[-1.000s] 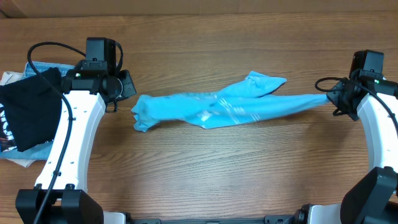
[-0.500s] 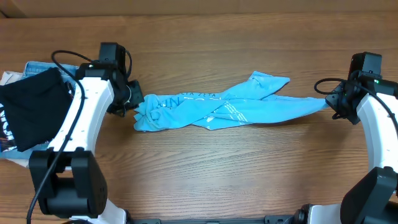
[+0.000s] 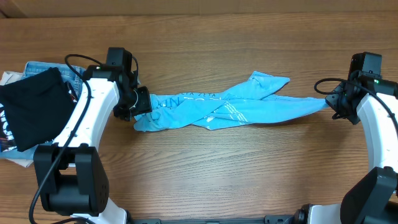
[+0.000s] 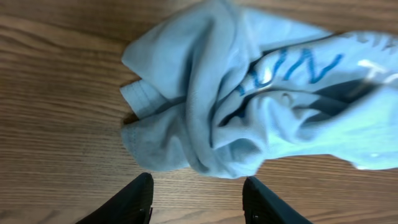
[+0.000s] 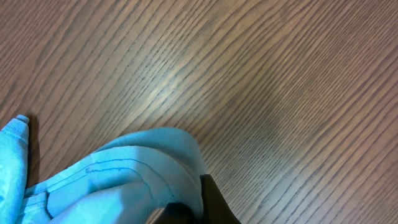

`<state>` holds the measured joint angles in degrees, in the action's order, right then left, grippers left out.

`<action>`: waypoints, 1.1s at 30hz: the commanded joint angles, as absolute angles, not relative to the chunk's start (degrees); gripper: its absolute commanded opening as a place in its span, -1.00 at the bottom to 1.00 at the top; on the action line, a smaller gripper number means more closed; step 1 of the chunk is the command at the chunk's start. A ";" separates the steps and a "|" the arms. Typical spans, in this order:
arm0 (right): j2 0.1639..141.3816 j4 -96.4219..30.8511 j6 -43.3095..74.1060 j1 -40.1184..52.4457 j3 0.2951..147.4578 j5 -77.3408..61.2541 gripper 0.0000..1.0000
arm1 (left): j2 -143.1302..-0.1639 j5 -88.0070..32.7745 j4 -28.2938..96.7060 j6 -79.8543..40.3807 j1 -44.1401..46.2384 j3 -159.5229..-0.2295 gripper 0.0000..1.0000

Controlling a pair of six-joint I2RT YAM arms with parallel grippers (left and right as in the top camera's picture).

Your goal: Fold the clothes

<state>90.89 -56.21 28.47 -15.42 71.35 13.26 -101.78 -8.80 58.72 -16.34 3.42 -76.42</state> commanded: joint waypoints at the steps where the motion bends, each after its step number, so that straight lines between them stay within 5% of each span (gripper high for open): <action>1: 90.13 -56.05 28.49 -15.44 72.75 13.23 -0.92 | -104.51 -8.40 57.78 -15.20 3.84 -74.32 -0.01; 11: 90.13 -56.07 28.49 -15.44 72.75 13.23 -0.92 | -109.19 -8.99 52.62 -14.09 4.71 -73.03 -0.04; 18: 90.13 -56.07 28.49 -15.44 72.75 13.23 -0.92 | -109.62 -8.86 53.19 -14.13 6.04 -72.88 -0.92; 33: 89.69 -61.06 26.96 -16.71 82.91 11.57 -0.92 | -97.43 -9.67 68.99 -12.19 -1.10 -92.09 -0.92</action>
